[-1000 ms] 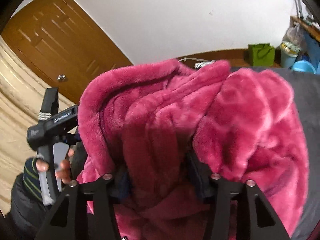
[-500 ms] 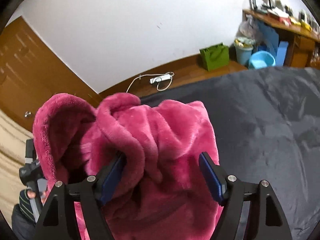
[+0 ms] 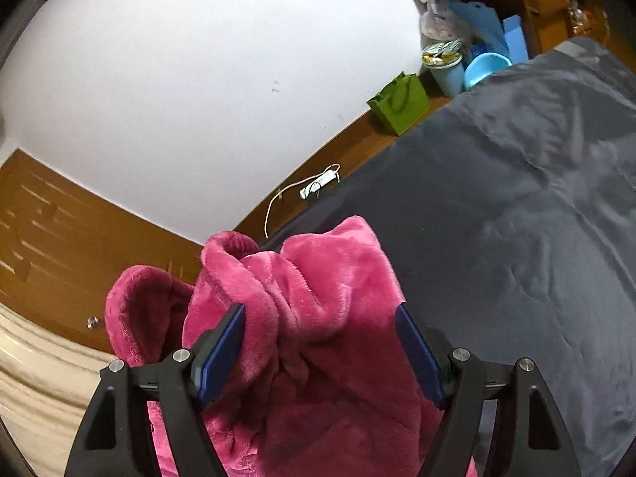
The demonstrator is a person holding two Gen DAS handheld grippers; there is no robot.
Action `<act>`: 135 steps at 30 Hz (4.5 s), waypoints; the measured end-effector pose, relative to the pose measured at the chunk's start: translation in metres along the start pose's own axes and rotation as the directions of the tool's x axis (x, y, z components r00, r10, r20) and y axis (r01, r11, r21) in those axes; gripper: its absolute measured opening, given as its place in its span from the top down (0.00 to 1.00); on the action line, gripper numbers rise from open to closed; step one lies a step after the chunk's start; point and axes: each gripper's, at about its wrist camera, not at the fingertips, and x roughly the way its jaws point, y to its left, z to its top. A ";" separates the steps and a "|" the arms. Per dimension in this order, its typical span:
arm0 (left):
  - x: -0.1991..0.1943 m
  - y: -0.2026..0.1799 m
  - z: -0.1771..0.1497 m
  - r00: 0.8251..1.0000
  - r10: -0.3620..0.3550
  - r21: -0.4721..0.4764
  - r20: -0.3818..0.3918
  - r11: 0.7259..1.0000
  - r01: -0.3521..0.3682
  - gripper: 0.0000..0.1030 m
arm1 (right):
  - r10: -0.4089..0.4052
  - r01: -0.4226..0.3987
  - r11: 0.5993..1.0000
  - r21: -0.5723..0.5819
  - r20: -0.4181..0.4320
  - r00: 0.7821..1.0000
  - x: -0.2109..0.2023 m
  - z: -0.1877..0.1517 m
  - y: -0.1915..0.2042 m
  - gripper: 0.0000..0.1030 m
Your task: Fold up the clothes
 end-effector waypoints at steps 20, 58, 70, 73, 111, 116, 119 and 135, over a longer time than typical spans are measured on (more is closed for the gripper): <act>-0.017 0.019 0.005 0.996 0.080 -0.030 0.046 0.996 -0.079 0.00 | -0.152 0.146 0.988 -0.059 -0.137 0.979 0.076 0.009 -0.015 0.25; -0.036 0.006 -0.296 0.960 0.098 0.301 -0.261 0.954 -0.016 0.01 | -0.234 0.024 0.895 -0.445 -0.422 0.876 -0.011 -0.152 -0.072 0.25; -0.106 0.041 -0.328 0.992 0.119 0.218 -0.045 0.970 -0.107 0.01 | -0.218 0.062 0.850 -0.522 -0.242 0.946 -0.084 -0.152 -0.114 0.25; -0.126 0.044 -0.304 0.993 0.113 0.181 0.027 0.977 -0.116 0.00 | -0.230 0.093 0.833 -0.545 -0.187 0.955 -0.089 -0.133 -0.116 0.25; -0.077 -0.017 -0.268 0.921 0.279 0.175 -0.271 0.955 -0.238 0.11 | -0.201 0.113 0.928 -0.354 -0.224 0.953 -0.125 -0.196 -0.110 0.25; -0.082 -0.010 -0.275 0.922 0.304 0.199 -0.239 0.945 -0.260 0.29 | -0.210 0.134 0.928 -0.348 -0.191 0.959 -0.132 -0.193 -0.110 0.25; -0.094 0.003 -0.277 0.933 0.285 0.184 -0.221 0.951 -0.247 0.47 | -0.208 0.143 0.935 -0.324 -0.174 0.963 -0.138 -0.189 -0.114 0.25; -0.148 0.069 -0.311 0.956 0.210 0.079 -0.205 0.977 -0.198 0.67 | -0.145 0.024 0.928 -0.372 -0.303 0.942 -0.094 -0.197 -0.089 0.32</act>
